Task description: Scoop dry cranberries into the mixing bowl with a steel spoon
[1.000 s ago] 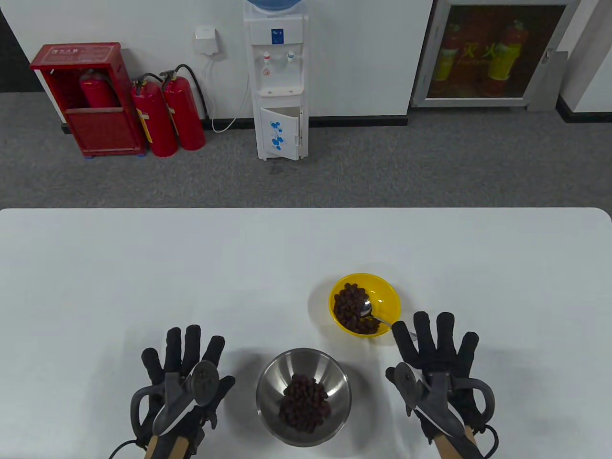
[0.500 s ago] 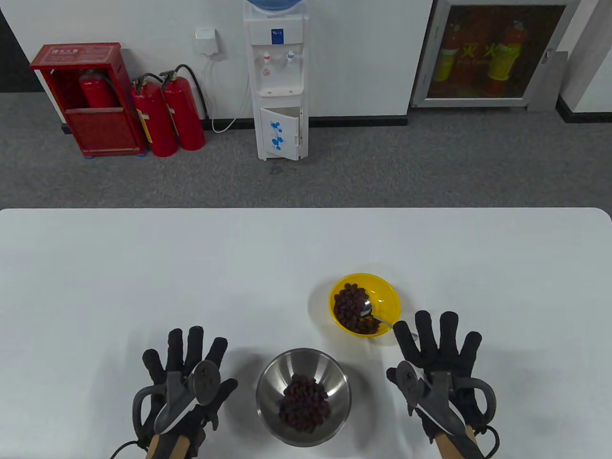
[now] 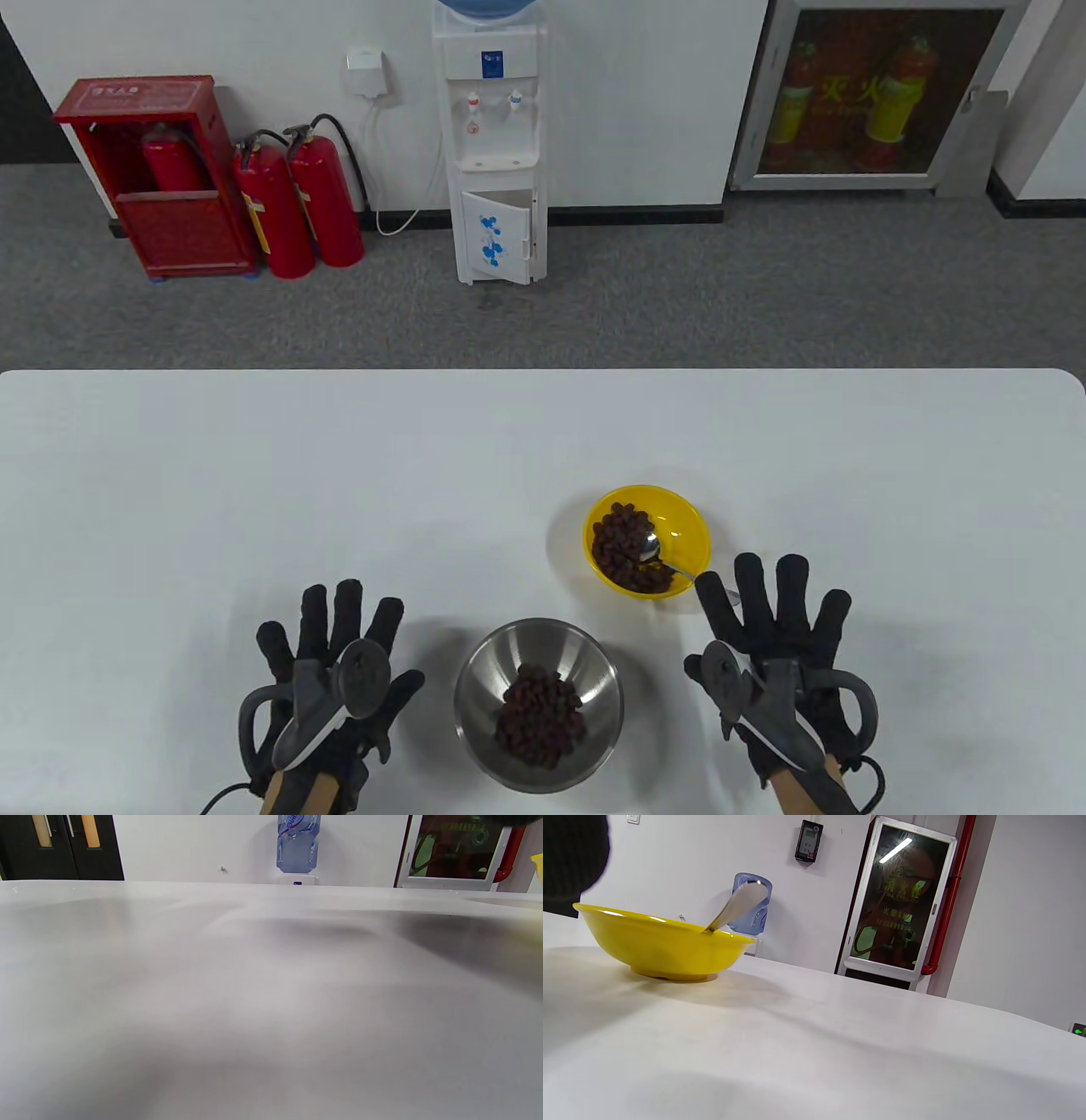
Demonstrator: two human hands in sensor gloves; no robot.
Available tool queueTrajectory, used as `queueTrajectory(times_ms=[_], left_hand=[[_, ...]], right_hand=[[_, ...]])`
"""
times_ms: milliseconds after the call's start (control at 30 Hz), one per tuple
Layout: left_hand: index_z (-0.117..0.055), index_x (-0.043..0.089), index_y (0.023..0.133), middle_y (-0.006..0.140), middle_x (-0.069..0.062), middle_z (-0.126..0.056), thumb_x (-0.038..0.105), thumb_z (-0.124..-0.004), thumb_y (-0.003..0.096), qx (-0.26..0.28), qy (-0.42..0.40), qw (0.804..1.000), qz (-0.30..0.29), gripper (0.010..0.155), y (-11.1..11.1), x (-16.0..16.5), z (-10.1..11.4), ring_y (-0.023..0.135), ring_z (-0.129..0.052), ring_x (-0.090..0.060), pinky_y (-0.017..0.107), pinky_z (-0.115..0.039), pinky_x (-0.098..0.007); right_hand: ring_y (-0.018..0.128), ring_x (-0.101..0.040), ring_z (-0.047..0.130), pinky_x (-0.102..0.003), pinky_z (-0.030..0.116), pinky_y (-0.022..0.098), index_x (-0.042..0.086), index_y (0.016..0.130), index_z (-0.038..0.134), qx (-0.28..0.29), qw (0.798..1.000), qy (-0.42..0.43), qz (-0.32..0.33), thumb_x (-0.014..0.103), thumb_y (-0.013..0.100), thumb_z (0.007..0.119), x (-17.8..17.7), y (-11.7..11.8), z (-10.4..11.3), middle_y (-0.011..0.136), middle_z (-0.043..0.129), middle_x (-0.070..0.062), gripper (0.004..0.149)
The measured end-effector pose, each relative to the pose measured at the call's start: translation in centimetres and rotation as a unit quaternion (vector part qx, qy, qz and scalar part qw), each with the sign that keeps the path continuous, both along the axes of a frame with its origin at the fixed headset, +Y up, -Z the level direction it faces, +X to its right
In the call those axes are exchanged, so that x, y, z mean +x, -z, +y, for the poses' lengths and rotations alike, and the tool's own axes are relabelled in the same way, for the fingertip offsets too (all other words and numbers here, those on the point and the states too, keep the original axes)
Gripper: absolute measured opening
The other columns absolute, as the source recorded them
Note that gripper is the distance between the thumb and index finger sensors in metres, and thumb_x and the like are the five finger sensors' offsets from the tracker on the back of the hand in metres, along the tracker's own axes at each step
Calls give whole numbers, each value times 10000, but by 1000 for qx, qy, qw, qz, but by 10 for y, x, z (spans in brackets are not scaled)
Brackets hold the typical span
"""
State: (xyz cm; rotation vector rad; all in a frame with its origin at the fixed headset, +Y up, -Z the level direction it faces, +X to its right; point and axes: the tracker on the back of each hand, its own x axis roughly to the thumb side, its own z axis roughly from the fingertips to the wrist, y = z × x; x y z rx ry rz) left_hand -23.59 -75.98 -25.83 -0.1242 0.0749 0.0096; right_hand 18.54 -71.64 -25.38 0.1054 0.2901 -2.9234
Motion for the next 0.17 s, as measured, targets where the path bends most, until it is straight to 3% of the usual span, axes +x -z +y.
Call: queueTrajectory(times_ms=[167], left_hand=[[-107, 589, 1013, 1171, 145, 95, 783, -573, 398, 8, -20, 1000, -8, 797, 0, 1, 0, 1124, 103, -260, 677, 44, -702]], right_hand=[[1060, -312, -56, -687, 62, 706, 558, 1009, 149, -2, 1000, 8, -1, 789, 341, 724, 0, 0, -1, 1127, -26, 133, 911]])
